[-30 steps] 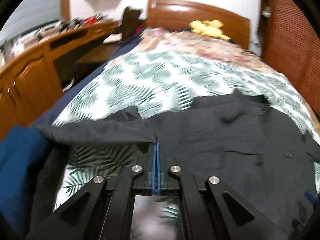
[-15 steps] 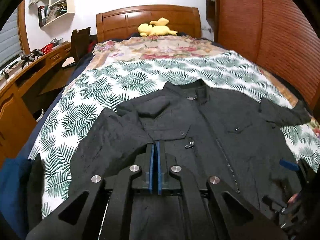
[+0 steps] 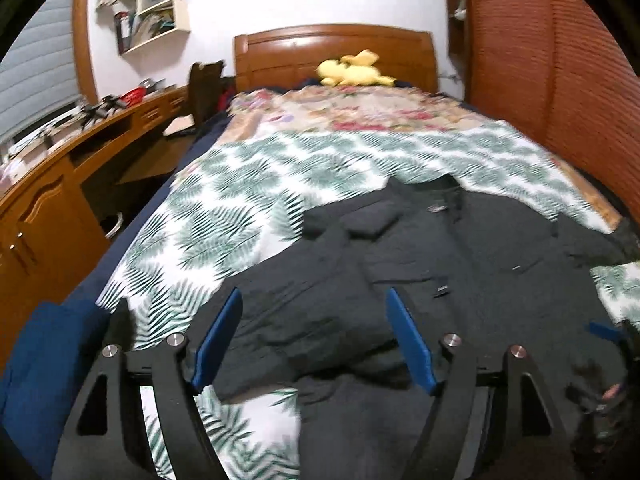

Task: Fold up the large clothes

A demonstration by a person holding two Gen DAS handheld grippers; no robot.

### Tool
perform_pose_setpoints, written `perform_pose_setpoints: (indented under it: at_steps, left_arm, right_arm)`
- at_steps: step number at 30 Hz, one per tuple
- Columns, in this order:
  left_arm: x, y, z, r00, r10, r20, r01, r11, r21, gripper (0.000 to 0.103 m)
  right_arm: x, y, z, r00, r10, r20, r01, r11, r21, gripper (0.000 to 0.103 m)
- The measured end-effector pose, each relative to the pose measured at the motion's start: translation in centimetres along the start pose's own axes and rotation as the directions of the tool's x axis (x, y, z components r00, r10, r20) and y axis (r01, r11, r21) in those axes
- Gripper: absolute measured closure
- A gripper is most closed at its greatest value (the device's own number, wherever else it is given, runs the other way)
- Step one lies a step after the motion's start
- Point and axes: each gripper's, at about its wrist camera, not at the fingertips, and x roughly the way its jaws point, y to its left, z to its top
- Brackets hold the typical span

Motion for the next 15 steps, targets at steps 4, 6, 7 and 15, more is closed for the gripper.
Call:
perform_pose_setpoints:
  at_steps: [4, 6, 7, 15]
  left_arm:
    - [2.8, 2.7, -2.0, 0.997, 0.038, -0.062, -0.040, 0.998, -0.044, 0.028]
    - [4.0, 3.6, -3.1, 0.995, 0.042, -0.089, -0.048, 0.996, -0.069, 0.028]
    - [4.4, 4.0, -3.6, 0.994, 0.044, -0.100, -0.052, 0.996, -0.077, 0.028]
    - [7.4, 6.3, -6.0, 0.983, 0.063, -0.171, -0.087, 0.987, -0.137, 0.028]
  right_arm:
    - [0.1, 1.0, -0.1, 0.999, 0.043, -0.007, -0.043, 0.999, -0.024, 0.000]
    - [0.2, 1.5, -0.1, 0.997, 0.071, -0.012, -0.071, 0.997, -0.038, 0.000]
    - [0.3, 1.7, -0.2, 0.997, 0.080, -0.016, -0.080, 0.996, -0.042, 0.000]
    - [1.4, 1.6, -0.5, 0.992, 0.118, -0.051, -0.121, 0.991, -0.057, 0.000]
